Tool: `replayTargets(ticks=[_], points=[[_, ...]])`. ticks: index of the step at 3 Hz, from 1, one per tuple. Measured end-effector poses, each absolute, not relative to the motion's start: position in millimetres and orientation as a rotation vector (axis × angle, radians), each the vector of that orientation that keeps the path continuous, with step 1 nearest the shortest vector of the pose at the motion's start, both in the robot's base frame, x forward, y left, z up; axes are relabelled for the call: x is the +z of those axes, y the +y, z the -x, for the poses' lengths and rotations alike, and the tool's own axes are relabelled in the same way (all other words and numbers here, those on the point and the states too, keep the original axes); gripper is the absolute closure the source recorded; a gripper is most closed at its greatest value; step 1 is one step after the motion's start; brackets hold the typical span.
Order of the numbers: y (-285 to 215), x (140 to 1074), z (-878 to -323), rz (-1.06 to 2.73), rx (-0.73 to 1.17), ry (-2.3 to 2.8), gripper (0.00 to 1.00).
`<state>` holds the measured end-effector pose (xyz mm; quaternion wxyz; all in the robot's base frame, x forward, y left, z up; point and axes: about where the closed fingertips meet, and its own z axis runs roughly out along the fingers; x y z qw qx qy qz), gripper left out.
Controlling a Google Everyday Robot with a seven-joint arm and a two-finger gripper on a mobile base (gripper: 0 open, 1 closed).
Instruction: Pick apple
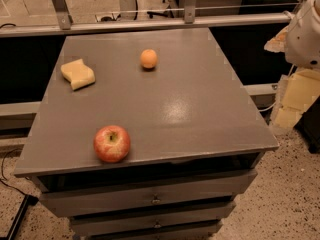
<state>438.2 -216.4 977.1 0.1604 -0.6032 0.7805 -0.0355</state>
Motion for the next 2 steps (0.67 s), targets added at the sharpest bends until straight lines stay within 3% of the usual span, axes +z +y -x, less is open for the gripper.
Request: replayTargets(ticks=[2], points=[[-203, 969, -446, 1.733, -0.058, 2.195, 0.0]])
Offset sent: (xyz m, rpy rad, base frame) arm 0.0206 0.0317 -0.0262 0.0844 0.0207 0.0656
